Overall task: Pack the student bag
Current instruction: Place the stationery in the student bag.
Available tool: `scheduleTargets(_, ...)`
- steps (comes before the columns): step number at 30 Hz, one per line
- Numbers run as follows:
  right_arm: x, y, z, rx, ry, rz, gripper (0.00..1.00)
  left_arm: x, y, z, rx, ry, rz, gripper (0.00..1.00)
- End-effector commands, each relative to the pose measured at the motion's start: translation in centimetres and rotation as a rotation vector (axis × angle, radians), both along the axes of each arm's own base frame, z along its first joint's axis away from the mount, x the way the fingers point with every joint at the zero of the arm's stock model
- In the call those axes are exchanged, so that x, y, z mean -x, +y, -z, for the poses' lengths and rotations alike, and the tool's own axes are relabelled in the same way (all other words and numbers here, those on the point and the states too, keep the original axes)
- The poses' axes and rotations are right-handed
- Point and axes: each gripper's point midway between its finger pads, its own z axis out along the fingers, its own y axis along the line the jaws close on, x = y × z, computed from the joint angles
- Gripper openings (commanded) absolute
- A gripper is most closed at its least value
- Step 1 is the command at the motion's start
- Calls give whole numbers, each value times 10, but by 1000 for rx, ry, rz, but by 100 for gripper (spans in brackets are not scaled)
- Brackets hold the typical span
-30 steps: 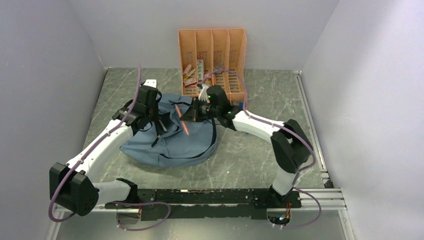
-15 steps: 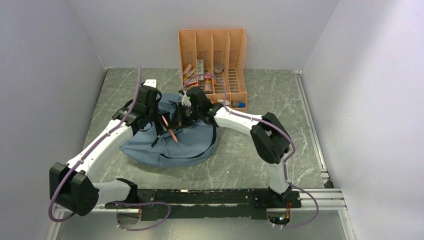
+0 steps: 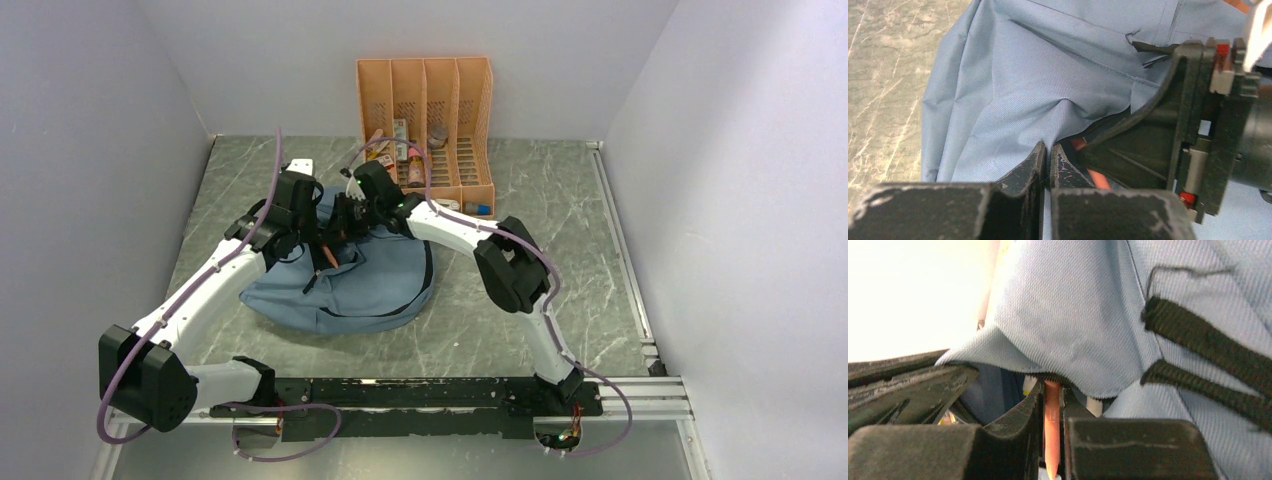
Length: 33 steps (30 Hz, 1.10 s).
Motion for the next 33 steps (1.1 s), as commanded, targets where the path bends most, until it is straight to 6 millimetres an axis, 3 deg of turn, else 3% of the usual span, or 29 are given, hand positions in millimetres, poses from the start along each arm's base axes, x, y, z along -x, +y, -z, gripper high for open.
scheduleTargets(1,-12,15,-3,-48,0,16,0,-12,3,-22,19,-86,-29,5)
scheduleTargets(7,-32,27,0,-72,-24,74,7,-12,3,-21,18,-84,-27,5)
scheduleTargets(11,-37,32,-1,-79,-35,77,19,-12,3,-21,16,-83,-29,5)
scheduleTargets(16,-36,24,-4,-60,-74,89,31,-12,3,-21,14,-82,-29,5)
scheduleTargets(23,-35,8,-17,-26,-144,108,34,-12,4,-20,11,-82,-32,5)
scheduleTargets(27,-38,-16,-33,-5,-220,165,33,-12,4,-21,10,-84,-35,5)
scheduleTargets(33,-52,-75,-69,53,-372,308,33,-12,3,-21,14,-83,-30,5)
